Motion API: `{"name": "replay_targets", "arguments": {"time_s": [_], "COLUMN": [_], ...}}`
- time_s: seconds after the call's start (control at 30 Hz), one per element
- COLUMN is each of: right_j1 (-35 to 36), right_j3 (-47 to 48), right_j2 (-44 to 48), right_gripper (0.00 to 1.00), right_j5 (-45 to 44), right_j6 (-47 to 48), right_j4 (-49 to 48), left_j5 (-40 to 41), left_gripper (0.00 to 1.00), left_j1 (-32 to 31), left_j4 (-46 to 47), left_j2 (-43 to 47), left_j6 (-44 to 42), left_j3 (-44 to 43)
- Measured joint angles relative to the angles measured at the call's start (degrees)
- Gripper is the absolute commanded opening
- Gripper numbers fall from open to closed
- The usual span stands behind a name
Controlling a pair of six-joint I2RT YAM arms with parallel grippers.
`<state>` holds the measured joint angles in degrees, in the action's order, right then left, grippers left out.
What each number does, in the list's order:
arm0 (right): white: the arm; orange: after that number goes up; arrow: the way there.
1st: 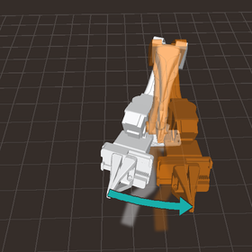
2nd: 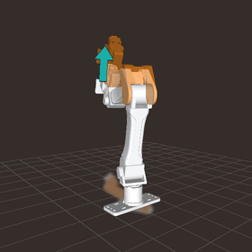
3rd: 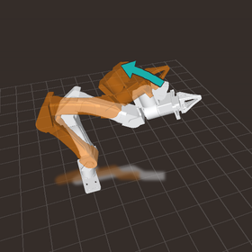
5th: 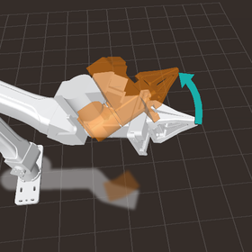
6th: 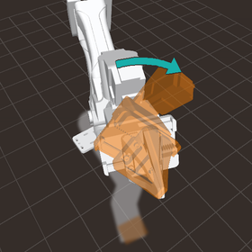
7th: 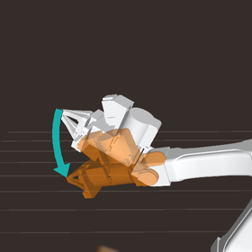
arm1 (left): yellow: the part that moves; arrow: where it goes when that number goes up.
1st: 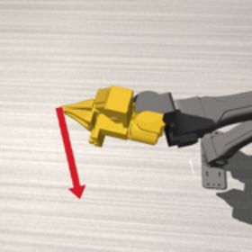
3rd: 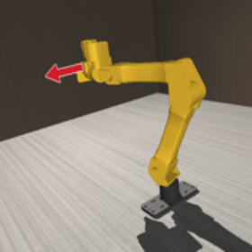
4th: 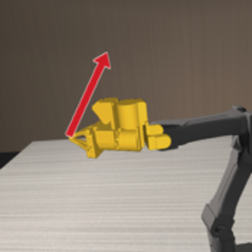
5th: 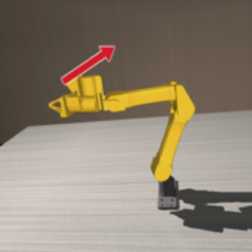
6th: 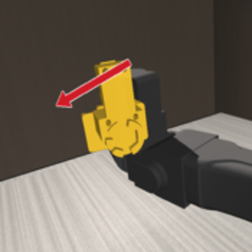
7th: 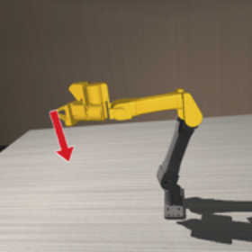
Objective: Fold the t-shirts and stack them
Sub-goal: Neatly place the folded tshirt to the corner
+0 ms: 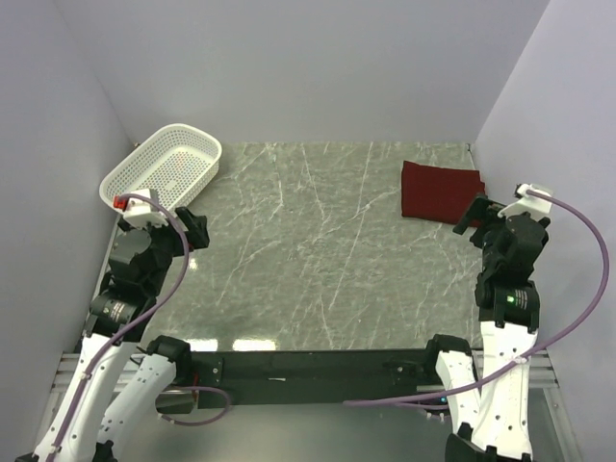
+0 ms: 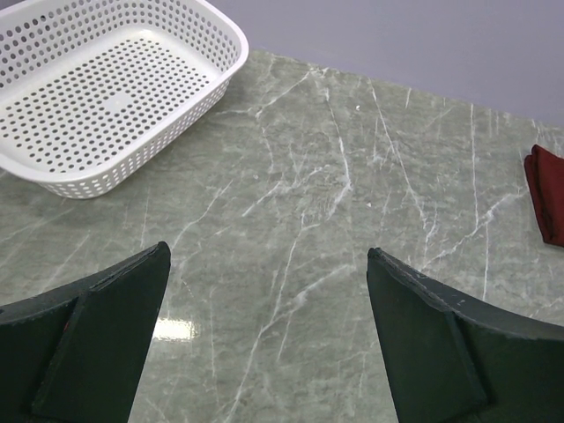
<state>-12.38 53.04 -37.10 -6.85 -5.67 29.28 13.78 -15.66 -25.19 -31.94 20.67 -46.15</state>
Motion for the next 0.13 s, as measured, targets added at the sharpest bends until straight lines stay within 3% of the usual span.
{"name": "replay_targets", "arguments": {"time_s": [0.13], "right_j1": [0.0], "right_j3": [-0.3], "right_j2": [-0.3], "right_gripper": [0.99], "right_j5": [-0.2], "right_j6": [0.0], "right_j4": [-0.1], "left_j5": [0.0], "left_gripper": [0.99], "left_j1": [0.0], "left_j4": [0.0], "left_j2": [-0.3], "left_j6": [0.0], "left_j3": [0.0]}}
